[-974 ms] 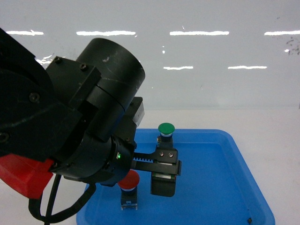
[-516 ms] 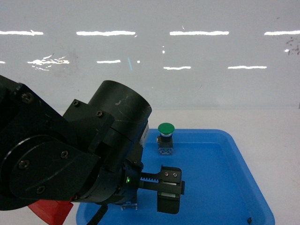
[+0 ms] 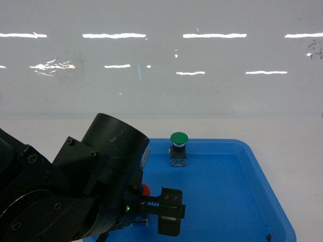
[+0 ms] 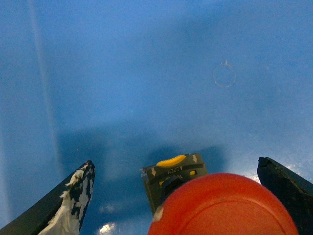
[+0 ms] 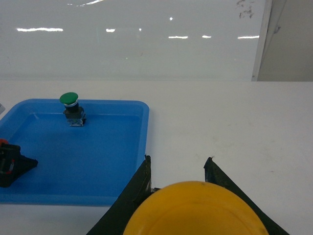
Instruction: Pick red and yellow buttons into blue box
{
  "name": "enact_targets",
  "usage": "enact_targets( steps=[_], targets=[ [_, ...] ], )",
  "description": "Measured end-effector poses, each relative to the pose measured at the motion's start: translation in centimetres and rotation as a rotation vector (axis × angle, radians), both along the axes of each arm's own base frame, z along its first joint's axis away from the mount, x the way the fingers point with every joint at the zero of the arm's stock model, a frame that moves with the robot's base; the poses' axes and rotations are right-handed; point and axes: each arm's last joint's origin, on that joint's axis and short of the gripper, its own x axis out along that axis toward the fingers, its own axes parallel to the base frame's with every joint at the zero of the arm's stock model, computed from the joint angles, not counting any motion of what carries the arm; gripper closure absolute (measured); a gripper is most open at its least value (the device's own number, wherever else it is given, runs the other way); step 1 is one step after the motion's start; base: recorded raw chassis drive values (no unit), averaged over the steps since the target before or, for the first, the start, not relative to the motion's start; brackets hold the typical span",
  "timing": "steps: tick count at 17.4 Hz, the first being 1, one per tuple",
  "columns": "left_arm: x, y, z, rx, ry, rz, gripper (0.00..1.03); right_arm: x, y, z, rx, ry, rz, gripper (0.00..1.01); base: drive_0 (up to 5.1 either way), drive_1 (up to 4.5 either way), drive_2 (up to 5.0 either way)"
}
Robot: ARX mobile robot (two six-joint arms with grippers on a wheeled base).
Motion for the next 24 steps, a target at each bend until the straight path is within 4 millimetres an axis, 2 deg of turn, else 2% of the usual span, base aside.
enact_targets(
  steps=[1, 4, 7, 8, 9, 14, 16, 21, 22, 23, 24],
  targets=[
    [-0.1, 0.1, -0.3, -0.017, -0.009, 0.004, 0.06, 0.0, 0.0, 0.0, 0.0, 0.0, 0.0, 0.73, 0.0, 0.0, 0.0],
    [-0.2, 0.3, -0.9, -0.044, -0.035, 0.023, 0.37, 0.0, 0.0, 0.0, 0.0, 0.0, 0.0, 0.73, 0.0, 0.0, 0.0],
    [-0.6, 0.8, -1.5, -0.058, -0.042, 0.042, 0.61, 0.0, 0.0, 0.0, 0.0, 0.0, 0.0, 0.73, 0.0, 0.0, 0.0],
    [-0.7, 0.9, -1.5, -0.055, -0.031, 0.04, 0.72, 0.0, 0.0, 0.0, 0.0, 0.0, 0.0, 0.73, 0.0, 0.0, 0.0],
    [-0.7, 0.8, -1.5, -0.062, -0.036, 0.036, 0.77, 0.0, 0.0, 0.0, 0.0, 0.0, 0.0, 0.73, 0.0, 0.0, 0.0],
    [-0.8, 2.1, -0.9, -0.06, -0.065, 0.046, 0.78, 0.0, 0.0, 0.0, 0.0, 0.0, 0.0, 0.73, 0.0, 0.0, 0.0],
    [-0.3, 2.9, 0.5, -0.073, -0.118, 0.055, 0.78, 0.0, 0.0, 0.0, 0.0, 0.0, 0.0, 0.73, 0.0, 0.0, 0.0],
    [1.3, 6.1, 7.6, -0.12, -0.33, 0.104, 0.78, 0.0, 0.0, 0.0, 0.0, 0.0, 0.0, 0.73, 0.0, 0.0, 0.0],
    [1.3, 8.2, 10.5, -0.103, -0.443, 0.146, 0.78, 0.0, 0.0, 0.0, 0.0, 0.0, 0.0, 0.73, 0.0, 0.0, 0.0],
    [0.3, 11.2, 13.4, -0.091, -0.553, 0.21, 0.78, 0.0, 0.0, 0.0, 0.0, 0.0, 0.0, 0.73, 0.0, 0.0, 0.0],
    [-0.3, 12.1, 14.2, -0.089, -0.601, 0.23, 0.78, 0.0, 0.0, 0.0, 0.0, 0.0, 0.0, 0.73, 0.0, 0.0, 0.0]
  ],
)
